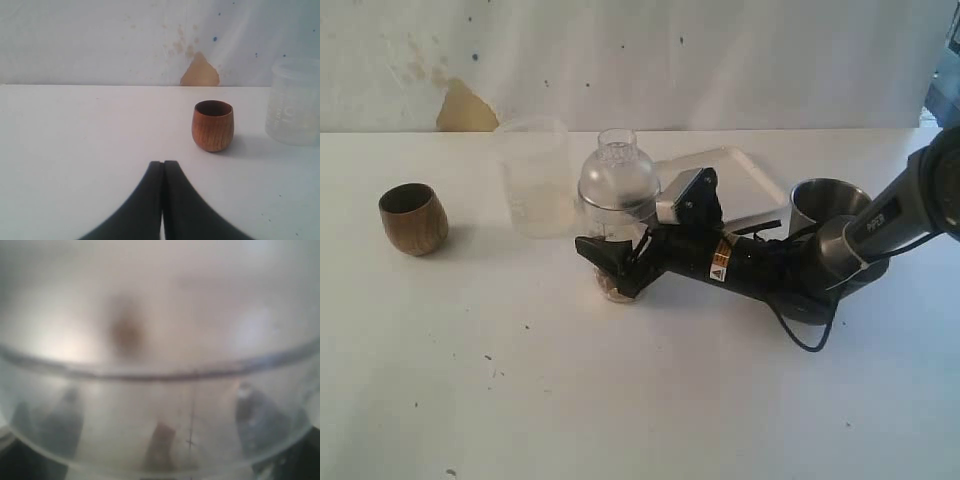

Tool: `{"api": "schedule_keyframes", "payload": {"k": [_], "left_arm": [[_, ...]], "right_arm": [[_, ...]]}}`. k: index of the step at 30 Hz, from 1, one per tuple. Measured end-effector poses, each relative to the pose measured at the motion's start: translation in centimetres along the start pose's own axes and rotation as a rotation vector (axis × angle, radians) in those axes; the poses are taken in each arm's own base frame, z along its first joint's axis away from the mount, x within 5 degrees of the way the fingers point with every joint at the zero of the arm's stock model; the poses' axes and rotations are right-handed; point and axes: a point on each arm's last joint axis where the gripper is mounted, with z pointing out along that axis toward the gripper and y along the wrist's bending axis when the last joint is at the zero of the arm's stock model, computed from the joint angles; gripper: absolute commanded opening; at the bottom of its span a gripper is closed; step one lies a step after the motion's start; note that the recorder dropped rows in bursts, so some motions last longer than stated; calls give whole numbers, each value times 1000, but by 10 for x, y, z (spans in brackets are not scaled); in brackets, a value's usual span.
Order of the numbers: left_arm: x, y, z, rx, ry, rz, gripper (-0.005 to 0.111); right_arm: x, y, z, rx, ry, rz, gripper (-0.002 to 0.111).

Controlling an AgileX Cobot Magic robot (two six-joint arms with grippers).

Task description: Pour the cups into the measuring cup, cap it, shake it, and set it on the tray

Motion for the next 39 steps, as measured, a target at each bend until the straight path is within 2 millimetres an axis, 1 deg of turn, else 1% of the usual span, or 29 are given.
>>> {"api": "schedule_keyframes", "payload": {"k": [2, 4, 7, 8, 9, 12, 14, 17, 19, 22, 23, 27, 35, 39], "left_arm": [[0, 0, 0, 0, 0, 0, 0], [0, 0, 0, 0, 0, 0, 0], [0, 0, 0, 0, 0, 0, 0], [0, 0, 0, 0, 0, 0, 0], [0, 0, 0, 0, 0, 0, 0], [0, 0, 0, 0, 0, 0, 0], [0, 0, 0, 0, 0, 0, 0], [0, 0, 0, 0, 0, 0, 0], [0, 0, 0, 0, 0, 0, 0], [0, 0, 0, 0, 0, 0, 0], [0, 0, 0, 0, 0, 0, 0], [0, 0, 0, 0, 0, 0, 0], [0, 0, 0, 0, 0, 0, 0], [0, 0, 0, 0, 0, 0, 0]], "right_arm": [[1, -2, 2, 14, -11, 6, 9], [1, -2, 2, 16, -12, 7, 23], [1, -2, 2, 16, -12, 7, 50], [1, -2, 2, 16, -12, 7, 54], [1, -3, 2, 17, -12, 13, 56], [1, -3, 2, 19, -13, 25, 55], [1, -3, 2, 19, -13, 29, 50], [1, -3, 2, 19, -13, 34, 37], [1, -3, 2, 19, -13, 34, 26], [0, -3, 2, 19, -15, 34, 3], [0, -3, 2, 20, -13, 31, 0], [-8, -7, 5, 38, -27, -30, 0], [-37, -33, 14, 214, -168, -26, 0], [-51, -43, 21, 259, -200, -101, 0]]}}
